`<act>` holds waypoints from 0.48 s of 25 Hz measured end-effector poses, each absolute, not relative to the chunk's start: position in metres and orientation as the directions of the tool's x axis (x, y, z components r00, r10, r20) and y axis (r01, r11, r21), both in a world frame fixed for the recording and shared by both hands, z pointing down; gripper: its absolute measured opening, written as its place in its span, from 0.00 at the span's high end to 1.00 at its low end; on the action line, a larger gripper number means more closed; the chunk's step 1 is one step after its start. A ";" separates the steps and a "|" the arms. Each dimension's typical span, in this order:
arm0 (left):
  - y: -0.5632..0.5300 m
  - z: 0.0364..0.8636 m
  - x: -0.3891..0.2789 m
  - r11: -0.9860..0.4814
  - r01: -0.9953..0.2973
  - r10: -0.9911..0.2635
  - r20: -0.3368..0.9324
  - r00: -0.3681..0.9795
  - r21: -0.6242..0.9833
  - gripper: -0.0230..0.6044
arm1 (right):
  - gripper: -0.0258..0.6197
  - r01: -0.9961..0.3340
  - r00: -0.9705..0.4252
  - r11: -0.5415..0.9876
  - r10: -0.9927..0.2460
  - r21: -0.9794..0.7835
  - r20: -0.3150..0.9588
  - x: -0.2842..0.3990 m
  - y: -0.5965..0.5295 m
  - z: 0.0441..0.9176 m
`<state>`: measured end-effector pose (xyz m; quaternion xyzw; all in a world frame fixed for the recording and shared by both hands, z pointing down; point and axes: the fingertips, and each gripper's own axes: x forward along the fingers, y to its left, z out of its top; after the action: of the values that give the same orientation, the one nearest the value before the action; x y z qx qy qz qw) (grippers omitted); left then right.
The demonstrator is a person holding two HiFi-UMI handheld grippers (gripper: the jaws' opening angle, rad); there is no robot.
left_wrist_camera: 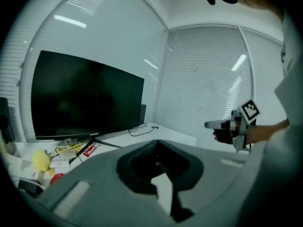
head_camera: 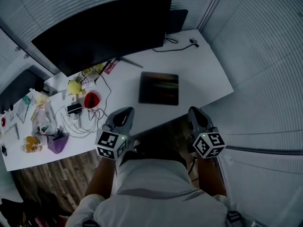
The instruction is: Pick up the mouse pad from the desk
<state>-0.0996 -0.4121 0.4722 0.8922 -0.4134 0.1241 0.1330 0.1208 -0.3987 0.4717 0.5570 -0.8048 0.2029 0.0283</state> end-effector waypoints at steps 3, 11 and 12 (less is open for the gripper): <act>-0.441 0.479 -0.092 -0.636 -0.756 -0.684 0.340 0.645 0.155 0.87 | 0.96 -0.924 -0.348 0.258 -0.875 -0.283 0.338 0.128 -0.425 0.488; -0.512 0.547 -0.069 -0.521 -0.839 -0.683 0.512 0.521 0.157 0.76 | 0.84 -0.937 -0.348 0.271 -0.737 -0.219 0.579 0.151 -0.502 0.583; -0.517 0.562 -0.063 -0.505 -0.846 -0.672 0.538 0.509 0.171 0.72 | 0.81 -0.933 -0.359 0.292 -0.708 -0.212 0.608 0.151 -0.509 0.599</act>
<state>-0.0628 -0.5171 0.5618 0.8425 -0.4504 0.2063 0.2115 0.1514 -0.5087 0.5986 0.5278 -0.7771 0.2750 0.2046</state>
